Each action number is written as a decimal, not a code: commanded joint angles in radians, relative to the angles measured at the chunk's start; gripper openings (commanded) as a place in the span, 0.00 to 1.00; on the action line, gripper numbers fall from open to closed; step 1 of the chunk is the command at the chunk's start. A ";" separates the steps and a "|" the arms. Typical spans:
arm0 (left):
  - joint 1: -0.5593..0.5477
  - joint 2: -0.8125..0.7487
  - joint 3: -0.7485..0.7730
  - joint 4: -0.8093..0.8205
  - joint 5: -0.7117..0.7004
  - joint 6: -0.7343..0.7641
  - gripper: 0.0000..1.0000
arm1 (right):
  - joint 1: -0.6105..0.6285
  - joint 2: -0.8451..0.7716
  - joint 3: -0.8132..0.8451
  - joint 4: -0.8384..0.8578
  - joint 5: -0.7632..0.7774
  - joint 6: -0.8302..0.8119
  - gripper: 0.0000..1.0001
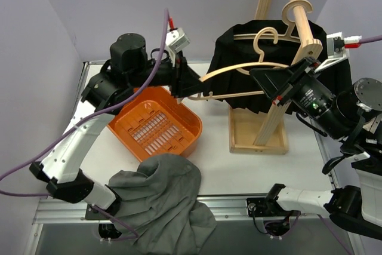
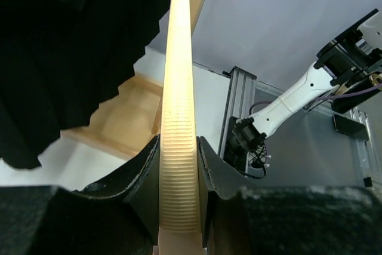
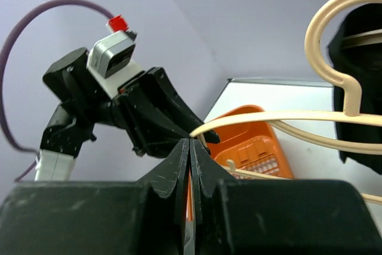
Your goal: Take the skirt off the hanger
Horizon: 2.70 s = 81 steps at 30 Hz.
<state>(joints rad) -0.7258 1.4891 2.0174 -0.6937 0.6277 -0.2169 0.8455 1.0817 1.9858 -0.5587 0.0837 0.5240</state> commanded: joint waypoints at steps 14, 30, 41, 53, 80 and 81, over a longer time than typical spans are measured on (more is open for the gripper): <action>0.019 0.187 0.164 0.287 0.145 0.085 0.02 | 0.000 -0.014 0.005 -0.038 0.337 -0.059 0.00; 0.032 0.361 0.307 0.352 0.230 0.036 0.02 | 0.000 -0.227 -0.283 -0.199 0.272 0.007 0.00; 0.016 0.470 0.420 0.402 0.308 -0.058 0.02 | 0.000 -0.218 -0.303 -0.155 0.284 0.002 0.00; 0.009 0.439 0.290 0.320 0.239 -0.065 0.17 | 0.000 -0.181 -0.291 -0.195 0.284 -0.021 0.00; 0.100 -0.392 -0.244 -0.045 -0.702 -0.191 0.94 | 0.084 0.022 -0.501 -0.143 -0.100 -0.117 0.84; 0.100 -0.417 -0.246 -0.090 -0.735 -0.196 0.94 | 0.120 0.046 -0.513 -0.138 -0.091 -0.117 0.84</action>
<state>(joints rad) -0.6373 1.1564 1.7840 -0.5358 0.1001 -0.4122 0.8913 1.0546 1.5150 -0.7696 0.0967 0.3958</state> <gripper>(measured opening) 0.940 0.840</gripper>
